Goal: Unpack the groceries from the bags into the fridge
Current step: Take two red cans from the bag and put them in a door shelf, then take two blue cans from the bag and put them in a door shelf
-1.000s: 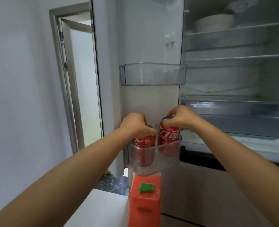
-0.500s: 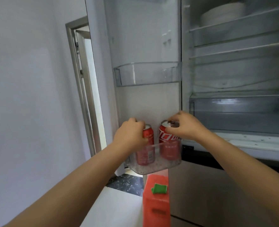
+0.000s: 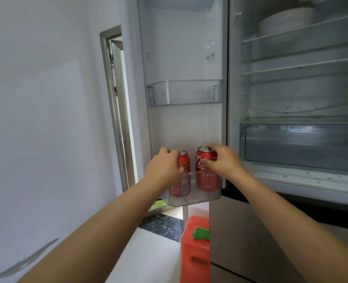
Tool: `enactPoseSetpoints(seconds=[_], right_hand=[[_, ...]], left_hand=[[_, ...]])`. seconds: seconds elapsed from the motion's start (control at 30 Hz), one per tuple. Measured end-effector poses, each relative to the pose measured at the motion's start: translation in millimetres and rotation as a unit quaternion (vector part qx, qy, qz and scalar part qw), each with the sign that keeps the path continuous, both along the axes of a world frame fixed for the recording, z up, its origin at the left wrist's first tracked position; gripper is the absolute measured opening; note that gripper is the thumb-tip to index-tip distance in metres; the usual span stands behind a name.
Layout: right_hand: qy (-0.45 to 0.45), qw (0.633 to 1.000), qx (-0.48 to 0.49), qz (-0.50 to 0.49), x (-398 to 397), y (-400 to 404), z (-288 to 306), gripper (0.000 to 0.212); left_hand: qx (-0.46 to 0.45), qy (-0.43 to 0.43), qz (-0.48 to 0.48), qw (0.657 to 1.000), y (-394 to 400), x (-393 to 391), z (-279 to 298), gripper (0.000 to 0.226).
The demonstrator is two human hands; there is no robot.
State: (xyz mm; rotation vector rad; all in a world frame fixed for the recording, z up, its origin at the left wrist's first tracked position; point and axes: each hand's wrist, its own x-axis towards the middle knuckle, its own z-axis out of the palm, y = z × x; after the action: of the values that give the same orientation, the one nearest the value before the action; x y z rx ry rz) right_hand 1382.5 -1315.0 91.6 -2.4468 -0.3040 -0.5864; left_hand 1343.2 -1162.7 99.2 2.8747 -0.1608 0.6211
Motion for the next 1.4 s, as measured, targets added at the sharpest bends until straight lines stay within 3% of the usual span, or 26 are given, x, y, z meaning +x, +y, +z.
enactPoseSetpoints(seconds=[0.13,0.3,0.43,0.53,0.73,0.83,1.0,1.17,1.4], right_hand=[[-0.008,1.0,-0.007,-0.026,3,2,-13,0.059],[0.015,0.998,0.052,-0.026,-10,1,-23,0.066],[-0.03,0.996,0.018,-0.077,-41,18,-25,0.059],[-0.058,0.994,-0.014,-0.09,-83,65,-28,0.05],[-0.042,0.996,-0.042,0.073,-190,213,-60,0.036],[-0.03,0.987,-0.063,0.142,-239,276,-86,0.038],[-0.006,0.968,-0.109,0.225,-303,366,-130,0.043],[0.032,0.948,-0.169,0.267,-346,462,-171,0.036],[0.101,0.946,-0.175,0.253,-347,581,-230,0.031]], left_hand=[[-0.014,-0.026,-0.002,1.0,1,-2,-13,0.045],[-0.052,-0.071,-0.028,0.996,21,-28,-32,0.039],[-0.077,-0.099,-0.012,0.992,58,-70,-47,0.037],[-0.093,-0.071,0.034,0.993,102,-105,-62,0.034],[-0.089,0.001,0.162,0.983,216,-217,-98,0.031],[-0.041,0.059,0.225,0.972,270,-282,-124,0.034],[-0.034,0.113,0.313,0.942,345,-362,-165,0.032],[-0.013,0.19,0.359,0.914,413,-405,-202,0.032],[0.009,0.265,0.364,0.893,531,-412,-238,0.034]])
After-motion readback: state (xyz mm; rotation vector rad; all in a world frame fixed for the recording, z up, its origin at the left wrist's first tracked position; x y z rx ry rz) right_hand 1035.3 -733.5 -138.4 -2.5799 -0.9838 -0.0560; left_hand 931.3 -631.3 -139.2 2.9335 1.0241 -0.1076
